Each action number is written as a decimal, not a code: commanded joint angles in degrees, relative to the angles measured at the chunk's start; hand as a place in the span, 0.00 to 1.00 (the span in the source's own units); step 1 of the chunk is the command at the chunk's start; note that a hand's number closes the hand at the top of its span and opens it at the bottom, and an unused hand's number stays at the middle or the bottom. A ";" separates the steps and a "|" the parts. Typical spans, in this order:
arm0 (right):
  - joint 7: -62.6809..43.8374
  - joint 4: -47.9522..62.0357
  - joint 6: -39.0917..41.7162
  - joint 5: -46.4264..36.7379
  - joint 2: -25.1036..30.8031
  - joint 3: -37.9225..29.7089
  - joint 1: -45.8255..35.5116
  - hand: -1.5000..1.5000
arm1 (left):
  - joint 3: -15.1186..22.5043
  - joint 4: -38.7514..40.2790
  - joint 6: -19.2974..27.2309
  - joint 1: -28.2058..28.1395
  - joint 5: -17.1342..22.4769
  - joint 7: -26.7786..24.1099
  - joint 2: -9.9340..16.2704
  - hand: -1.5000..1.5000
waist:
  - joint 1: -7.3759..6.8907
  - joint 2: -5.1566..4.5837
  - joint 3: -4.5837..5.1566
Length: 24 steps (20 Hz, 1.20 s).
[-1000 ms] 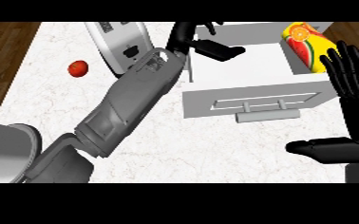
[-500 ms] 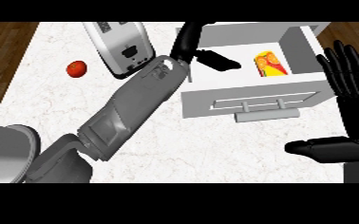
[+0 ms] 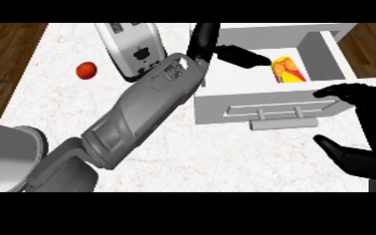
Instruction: Pick up the cup, place it into the drawer and close the drawer
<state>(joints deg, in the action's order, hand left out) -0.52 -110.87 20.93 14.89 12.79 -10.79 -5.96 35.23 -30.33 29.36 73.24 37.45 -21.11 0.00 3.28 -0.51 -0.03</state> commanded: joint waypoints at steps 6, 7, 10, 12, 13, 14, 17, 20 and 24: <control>-2.33 -5.80 6.02 -6.29 7.32 1.58 3.84 1.00 | -5.08 -4.96 -1.38 -3.22 1.35 -0.40 2.93 0.00 | -3.23 0.73 0.08; -3.03 -6.67 5.73 -8.68 7.05 3.47 3.75 1.00 | -5.02 -6.34 -0.81 -3.00 1.16 1.48 3.11 0.00 | -3.50 0.81 0.08; 1.08 -4.61 3.32 -18.21 5.04 6.47 4.00 1.00 | -7.43 -8.17 -2.56 -2.02 1.34 3.74 7.91 0.00 | -3.75 0.65 0.04; -1.45 -6.06 2.54 -19.21 5.40 6.12 4.39 1.00 | -5.40 -15.30 0.01 -8.08 -0.37 4.69 7.65 0.00 | -4.20 0.93 0.06; 0.02 -6.92 2.69 -19.48 5.46 5.22 6.56 1.00 | -6.89 -16.33 -1.42 -8.75 0.40 6.22 11.02 0.00 | -4.03 0.95 0.05; 1.47 -4.74 2.58 -23.34 5.90 6.70 6.18 1.00 | -7.60 -15.48 -3.43 -8.39 0.53 6.32 12.93 0.00 | -4.09 0.78 0.04; -0.13 -1.63 -0.84 -27.12 3.26 8.89 3.05 1.00 | -7.16 -25.27 -1.47 -15.48 -0.20 7.67 14.46 0.00 | -4.76 0.88 0.04; 2.50 2.52 -3.43 -33.28 3.08 10.29 1.59 1.00 | -9.12 -30.35 -1.41 -17.85 0.45 10.79 18.32 0.00 | -4.86 0.84 0.02; 6.68 9.51 -6.28 -43.06 3.92 15.23 -1.81 1.00 | -10.72 -34.90 -6.95 -24.52 2.12 10.04 23.13 0.00 | -5.71 0.57 0.03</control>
<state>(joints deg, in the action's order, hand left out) 2.21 -107.86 16.94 -20.59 15.78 1.74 -4.99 26.04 -60.71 25.75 53.51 38.50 -11.72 19.01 -1.80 0.28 0.01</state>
